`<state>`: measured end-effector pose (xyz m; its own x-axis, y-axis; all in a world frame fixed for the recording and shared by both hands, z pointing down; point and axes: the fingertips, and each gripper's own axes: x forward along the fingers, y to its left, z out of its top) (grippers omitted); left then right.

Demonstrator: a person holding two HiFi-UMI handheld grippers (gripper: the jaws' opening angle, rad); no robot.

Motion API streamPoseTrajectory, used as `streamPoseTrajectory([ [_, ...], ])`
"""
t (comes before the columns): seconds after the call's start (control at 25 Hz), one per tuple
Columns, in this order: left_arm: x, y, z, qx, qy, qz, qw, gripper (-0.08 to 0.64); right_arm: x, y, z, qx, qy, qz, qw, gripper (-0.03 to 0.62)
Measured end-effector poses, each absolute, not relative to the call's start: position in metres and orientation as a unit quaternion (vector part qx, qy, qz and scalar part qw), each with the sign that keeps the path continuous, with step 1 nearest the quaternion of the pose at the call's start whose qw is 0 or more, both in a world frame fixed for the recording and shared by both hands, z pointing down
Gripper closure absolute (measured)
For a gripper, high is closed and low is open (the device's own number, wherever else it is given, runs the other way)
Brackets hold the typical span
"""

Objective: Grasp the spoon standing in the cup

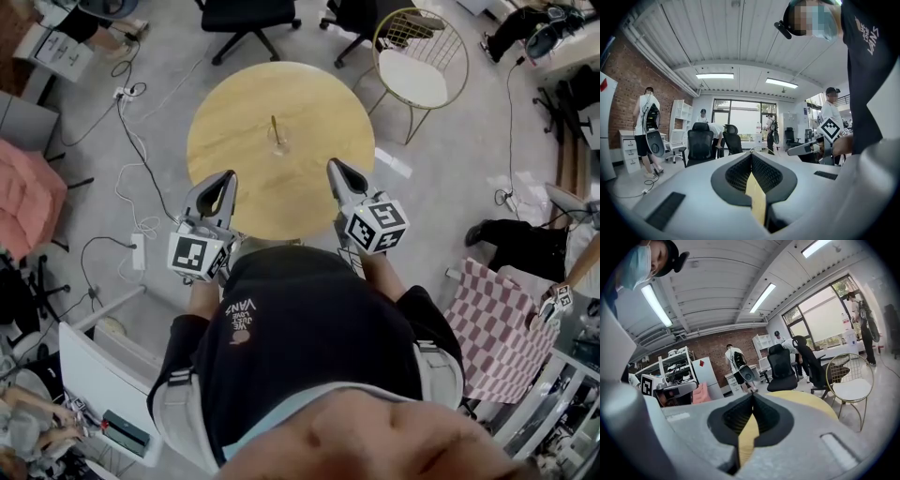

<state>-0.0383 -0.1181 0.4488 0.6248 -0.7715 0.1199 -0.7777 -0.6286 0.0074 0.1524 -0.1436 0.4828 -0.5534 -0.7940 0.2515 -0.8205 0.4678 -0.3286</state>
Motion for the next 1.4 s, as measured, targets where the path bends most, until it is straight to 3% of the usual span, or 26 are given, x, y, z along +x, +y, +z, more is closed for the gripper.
streamPoseTrajectory([
  [0.92,-0.125,-0.144,0.444,0.89,-0.453,0.049,0.025,0.548,0.083,-0.207,0.484,0.459,-0.873,0.161,0.037,0.594],
  [1.4,-0.152,-0.126,0.447,0.868,-0.493,0.057,0.028,0.548,0.054,-0.237,0.522,0.409,-0.897,0.145,0.084,0.594],
])
